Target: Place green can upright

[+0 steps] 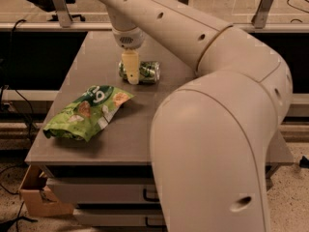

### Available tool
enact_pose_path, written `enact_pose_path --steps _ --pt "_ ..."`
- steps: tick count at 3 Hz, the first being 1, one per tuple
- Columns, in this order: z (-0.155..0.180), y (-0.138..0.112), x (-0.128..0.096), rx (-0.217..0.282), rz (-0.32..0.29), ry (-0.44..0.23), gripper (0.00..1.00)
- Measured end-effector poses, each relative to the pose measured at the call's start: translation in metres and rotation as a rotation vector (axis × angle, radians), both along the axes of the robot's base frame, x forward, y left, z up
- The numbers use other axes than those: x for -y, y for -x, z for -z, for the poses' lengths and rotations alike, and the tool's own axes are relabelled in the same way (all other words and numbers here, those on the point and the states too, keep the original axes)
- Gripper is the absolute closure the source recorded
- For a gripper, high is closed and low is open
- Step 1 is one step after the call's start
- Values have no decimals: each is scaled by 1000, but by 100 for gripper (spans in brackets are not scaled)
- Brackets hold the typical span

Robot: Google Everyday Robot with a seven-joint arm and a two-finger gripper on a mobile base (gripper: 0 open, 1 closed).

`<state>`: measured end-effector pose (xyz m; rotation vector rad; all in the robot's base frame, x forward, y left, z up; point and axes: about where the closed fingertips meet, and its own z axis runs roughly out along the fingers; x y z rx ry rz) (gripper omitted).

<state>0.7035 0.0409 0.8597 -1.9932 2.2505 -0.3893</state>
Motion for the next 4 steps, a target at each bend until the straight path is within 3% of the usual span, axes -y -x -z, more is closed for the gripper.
enact_pose_path --steps 3,4 --pt "5 -2 -14 -35 -12 -48 88" --pt "-12 -2 -11 -11 -13 -110 100"
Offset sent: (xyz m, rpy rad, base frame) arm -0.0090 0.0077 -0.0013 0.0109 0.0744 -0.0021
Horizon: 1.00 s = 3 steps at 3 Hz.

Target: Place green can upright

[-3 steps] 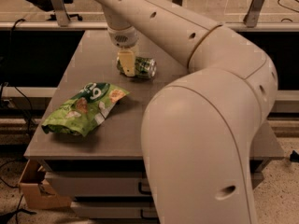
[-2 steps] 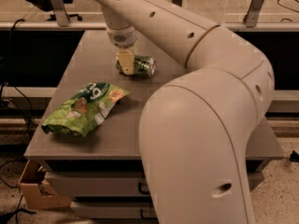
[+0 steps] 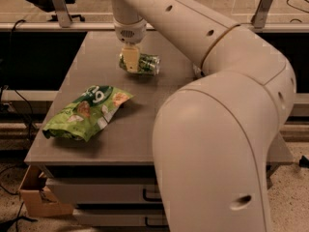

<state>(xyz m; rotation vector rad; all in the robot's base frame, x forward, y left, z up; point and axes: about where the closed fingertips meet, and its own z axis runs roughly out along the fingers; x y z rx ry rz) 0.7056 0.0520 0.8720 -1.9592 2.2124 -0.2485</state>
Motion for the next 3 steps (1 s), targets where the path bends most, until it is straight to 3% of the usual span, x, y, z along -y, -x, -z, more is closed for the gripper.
enact_pose_path --steps 1,3 --pt "-27 1 7 45 2 -89 100" --pt "-49 14 30 110 41 -450 100"
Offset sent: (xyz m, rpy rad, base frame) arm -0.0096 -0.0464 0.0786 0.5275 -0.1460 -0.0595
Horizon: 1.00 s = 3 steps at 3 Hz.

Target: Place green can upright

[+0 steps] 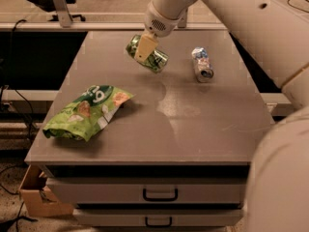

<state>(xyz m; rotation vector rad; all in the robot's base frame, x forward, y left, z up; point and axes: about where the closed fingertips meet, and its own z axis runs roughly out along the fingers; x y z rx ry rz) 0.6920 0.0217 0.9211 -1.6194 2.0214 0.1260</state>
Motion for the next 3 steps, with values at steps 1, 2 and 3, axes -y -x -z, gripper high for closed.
enact_pose_path --steps 1,2,3 --pt "5 10 13 42 20 -156 100" --pt "12 19 25 101 47 -290 100" --pt "8 15 30 198 64 -428 100"
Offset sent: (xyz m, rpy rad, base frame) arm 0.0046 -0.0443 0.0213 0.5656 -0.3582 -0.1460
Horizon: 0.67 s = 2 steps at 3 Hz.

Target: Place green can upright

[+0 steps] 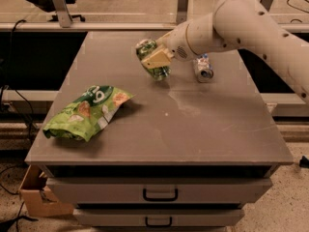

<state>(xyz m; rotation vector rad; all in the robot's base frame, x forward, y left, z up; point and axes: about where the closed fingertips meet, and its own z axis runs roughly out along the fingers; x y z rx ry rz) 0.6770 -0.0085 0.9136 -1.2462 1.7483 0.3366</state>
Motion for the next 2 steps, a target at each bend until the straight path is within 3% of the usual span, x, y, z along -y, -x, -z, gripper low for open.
enact_pose_path --steps 1,2 --pt "-17 -14 1 118 27 -133 100" --pt "-24 -21 2 180 50 -250 100"
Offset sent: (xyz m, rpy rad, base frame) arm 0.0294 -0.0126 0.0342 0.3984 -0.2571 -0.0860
